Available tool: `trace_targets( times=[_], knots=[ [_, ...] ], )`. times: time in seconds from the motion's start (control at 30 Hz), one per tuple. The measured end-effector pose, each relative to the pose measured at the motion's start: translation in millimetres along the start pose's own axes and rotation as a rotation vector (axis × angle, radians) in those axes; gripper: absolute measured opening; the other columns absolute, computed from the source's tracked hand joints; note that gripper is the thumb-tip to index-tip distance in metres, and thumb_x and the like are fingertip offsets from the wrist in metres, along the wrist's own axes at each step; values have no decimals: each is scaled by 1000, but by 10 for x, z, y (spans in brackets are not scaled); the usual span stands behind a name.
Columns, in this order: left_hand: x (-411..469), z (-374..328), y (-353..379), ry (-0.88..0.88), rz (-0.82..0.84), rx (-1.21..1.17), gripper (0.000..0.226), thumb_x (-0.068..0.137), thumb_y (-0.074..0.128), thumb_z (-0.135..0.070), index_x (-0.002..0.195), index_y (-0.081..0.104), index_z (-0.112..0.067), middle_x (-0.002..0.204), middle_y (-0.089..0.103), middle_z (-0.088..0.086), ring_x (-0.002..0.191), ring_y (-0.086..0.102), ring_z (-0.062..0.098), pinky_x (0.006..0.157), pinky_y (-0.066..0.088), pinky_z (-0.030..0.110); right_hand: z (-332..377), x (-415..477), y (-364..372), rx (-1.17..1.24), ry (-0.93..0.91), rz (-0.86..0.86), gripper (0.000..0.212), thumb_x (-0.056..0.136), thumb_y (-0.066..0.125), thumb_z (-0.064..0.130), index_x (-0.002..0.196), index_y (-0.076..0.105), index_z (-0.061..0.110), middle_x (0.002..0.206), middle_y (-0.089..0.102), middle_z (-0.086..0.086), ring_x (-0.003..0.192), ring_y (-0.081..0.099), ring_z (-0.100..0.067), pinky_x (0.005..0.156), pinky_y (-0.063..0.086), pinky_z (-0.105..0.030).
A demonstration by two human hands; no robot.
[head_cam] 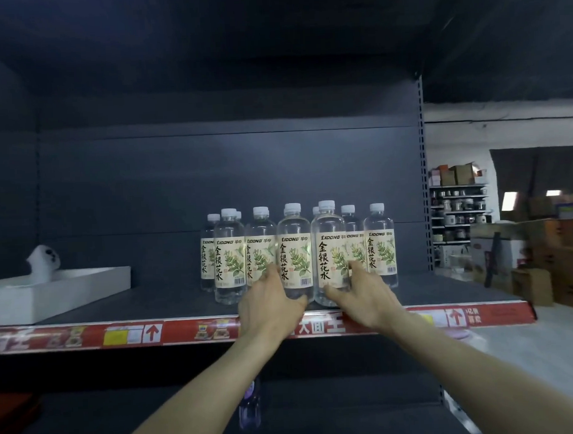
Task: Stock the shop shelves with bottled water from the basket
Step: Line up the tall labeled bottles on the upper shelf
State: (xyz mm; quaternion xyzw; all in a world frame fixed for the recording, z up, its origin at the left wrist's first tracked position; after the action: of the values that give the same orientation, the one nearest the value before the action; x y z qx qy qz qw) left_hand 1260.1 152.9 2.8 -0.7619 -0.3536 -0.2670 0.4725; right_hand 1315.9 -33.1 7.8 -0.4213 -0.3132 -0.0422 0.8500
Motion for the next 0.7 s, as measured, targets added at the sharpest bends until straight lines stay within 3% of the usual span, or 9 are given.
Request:
trace_targets(
  times=[0.13, 0.23, 0.4, 0.53, 0.7],
  knots=[
    [29, -13, 68, -17, -36, 70, 72, 82, 75, -66, 135, 49, -25, 101, 69, -11, 85, 65, 12, 70, 51, 30, -82, 122, 67, -1, 17, -35, 51, 87, 63, 64, 112, 46, 23, 103, 72, 4, 86, 67, -17, 77, 59, -39],
    [45, 17, 109, -35, -28, 105, 62, 81, 75, -68, 121, 55, -24, 90, 64, -12, 81, 63, 12, 69, 51, 32, -91, 172, 107, -82, 27, -40, 60, 87, 58, 71, 120, 53, 21, 107, 72, 0, 88, 63, -23, 77, 54, -38],
    [108, 37, 145, -53, -19, 178, 64, 79, 74, -73, 115, 60, -22, 85, 66, -7, 82, 65, 17, 70, 54, 34, -135, 195, 161, -172, 84, -59, 77, 84, 46, 86, 128, 53, 23, 106, 72, 1, 97, 68, -26, 84, 56, -41],
    [109, 16, 124, -50, 16, 224, 59, 80, 70, -76, 104, 66, -22, 86, 66, -5, 80, 58, 17, 67, 43, 32, -120, 163, 169, -193, 123, -70, 77, 84, 44, 88, 123, 54, 22, 98, 69, 3, 93, 68, -25, 82, 56, -40],
    [83, -47, 121, 52, 13, 325, 53, 88, 66, -70, 98, 68, -18, 80, 61, -3, 77, 60, 19, 67, 53, 32, -141, 137, 144, -119, 147, -91, 52, 86, 51, 73, 95, 63, 22, 88, 70, 3, 86, 66, -25, 81, 53, -38]
  ],
)
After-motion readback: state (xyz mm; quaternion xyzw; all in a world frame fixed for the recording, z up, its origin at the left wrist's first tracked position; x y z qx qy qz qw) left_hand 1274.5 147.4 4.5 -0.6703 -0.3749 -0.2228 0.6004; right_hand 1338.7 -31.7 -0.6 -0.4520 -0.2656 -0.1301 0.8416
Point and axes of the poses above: each hand's wrist, its own x-axis towards the middle knuckle, its own y-axis out of the palm, z = x × y, the point moved 4 cm from there along x, towards the middle knuckle
